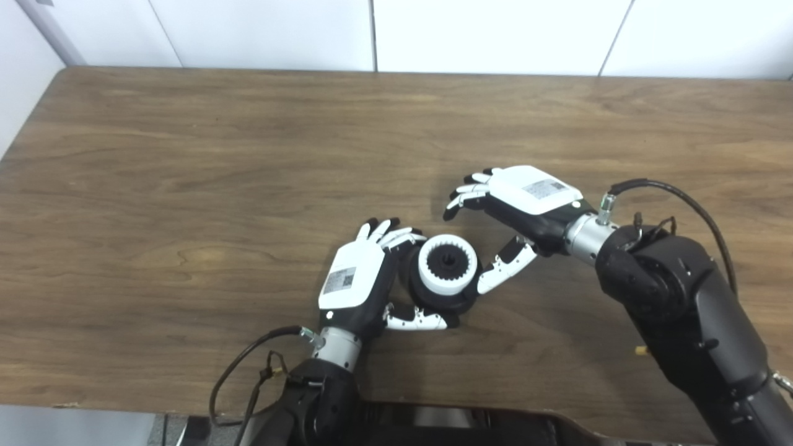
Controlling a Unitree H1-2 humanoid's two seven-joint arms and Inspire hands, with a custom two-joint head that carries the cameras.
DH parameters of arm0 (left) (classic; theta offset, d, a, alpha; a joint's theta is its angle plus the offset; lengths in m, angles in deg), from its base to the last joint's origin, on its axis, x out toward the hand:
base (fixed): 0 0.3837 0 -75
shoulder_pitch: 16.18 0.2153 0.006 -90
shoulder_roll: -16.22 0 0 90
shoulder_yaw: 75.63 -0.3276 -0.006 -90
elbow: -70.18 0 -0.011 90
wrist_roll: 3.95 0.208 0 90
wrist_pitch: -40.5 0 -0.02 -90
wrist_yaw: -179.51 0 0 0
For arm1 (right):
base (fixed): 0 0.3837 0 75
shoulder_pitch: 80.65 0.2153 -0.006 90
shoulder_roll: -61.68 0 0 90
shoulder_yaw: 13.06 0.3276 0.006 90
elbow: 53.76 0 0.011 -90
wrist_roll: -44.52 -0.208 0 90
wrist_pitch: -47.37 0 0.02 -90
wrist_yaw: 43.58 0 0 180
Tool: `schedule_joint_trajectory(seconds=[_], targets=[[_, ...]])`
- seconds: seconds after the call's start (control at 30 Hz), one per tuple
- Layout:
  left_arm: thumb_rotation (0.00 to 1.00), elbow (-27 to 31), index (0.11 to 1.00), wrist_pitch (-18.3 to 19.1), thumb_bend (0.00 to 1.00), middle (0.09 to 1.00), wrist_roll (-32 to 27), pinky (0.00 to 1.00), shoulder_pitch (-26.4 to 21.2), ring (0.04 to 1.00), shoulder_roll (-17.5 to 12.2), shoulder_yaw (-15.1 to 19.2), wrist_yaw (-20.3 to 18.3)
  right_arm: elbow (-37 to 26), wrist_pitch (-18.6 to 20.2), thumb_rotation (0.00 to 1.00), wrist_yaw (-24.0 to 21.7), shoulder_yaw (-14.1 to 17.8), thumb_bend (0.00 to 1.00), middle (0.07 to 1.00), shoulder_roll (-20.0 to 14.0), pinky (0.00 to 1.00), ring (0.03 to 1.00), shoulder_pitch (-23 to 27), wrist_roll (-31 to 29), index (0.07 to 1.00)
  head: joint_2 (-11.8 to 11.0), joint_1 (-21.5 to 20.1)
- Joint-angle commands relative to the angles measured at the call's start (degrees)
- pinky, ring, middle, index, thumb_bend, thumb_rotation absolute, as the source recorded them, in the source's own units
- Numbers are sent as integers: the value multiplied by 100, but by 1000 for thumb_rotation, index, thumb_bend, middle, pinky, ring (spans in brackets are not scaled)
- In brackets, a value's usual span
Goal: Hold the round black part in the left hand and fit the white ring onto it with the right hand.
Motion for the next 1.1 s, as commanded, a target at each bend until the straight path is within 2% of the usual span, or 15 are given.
schedule_joint_trajectory(seconds=[0.0,0.13,0.37,0.77,0.83,0.87,0.9,0.93,0.97,1.0,1.07], targets=[[64,-50,485,-26,522,818,42,1000,88,940,187,-99,-115,-333,-3,477,-172,-11,1000,915,-17,1000,981,198,100,801,11,-8],[64,-41,485,-16,522,821,21,1000,87,941,179,-83,-147,-649,62,453,-358,73,1000,928,56,1000,996,277,129,804,8,-26],[64,-79,486,-28,522,822,21,1000,71,943,150,-65,-139,-1312,402,408,-857,377,1000,918,200,1000,992,539,-4,778,-19,-58],[69,-84,491,70,523,813,158,1000,35,934,68,-40,-233,-1489,592,394,-1238,654,1000,921,195,1000,1000,681,18,775,-44,-103],[77,-45,495,199,522,819,291,1000,-3,934,47,-71,-393,-1475,573,392,-1221,680,1000,918,196,1000,1000,686,15,770,-48,-100],[166,-9,574,309,695,832,396,1000,-35,940,35,-97,-543,-1469,563,390,-1206,694,1000,917,195,1000,1000,683,9,768,-48,-100],[249,34,649,437,827,853,504,1000,-74,952,29,-118,-735,-1459,553,388,-1193,704,1000,916,195,1000,999,680,6,766,-57,-90],[295,65,695,524,896,871,580,1000,-99,964,29,-130,-869,-1453,547,390,-1186,711,1000,916,197,1000,999,676,5,766,-57,-90],[319,148,719,696,932,880,670,1000,-155,971,28,-145,-1169,-1442,535,391,-1166,727,1000,916,189,1000,999,672,-8,766,-65,-84],[370,229,799,847,973,914,744,1000,-212,988,16,-159,-1478,-1434,526,396,-1149,742,1000,914,183,1000,996,670,-18,766,-64,-78],[408,354,881,1033,994,949,792,1000,-303,997,-17,-151,-1960,-1420,519,402,-1124,764,1000,914,181,1000,994,667,-22,767,-71,-73]])
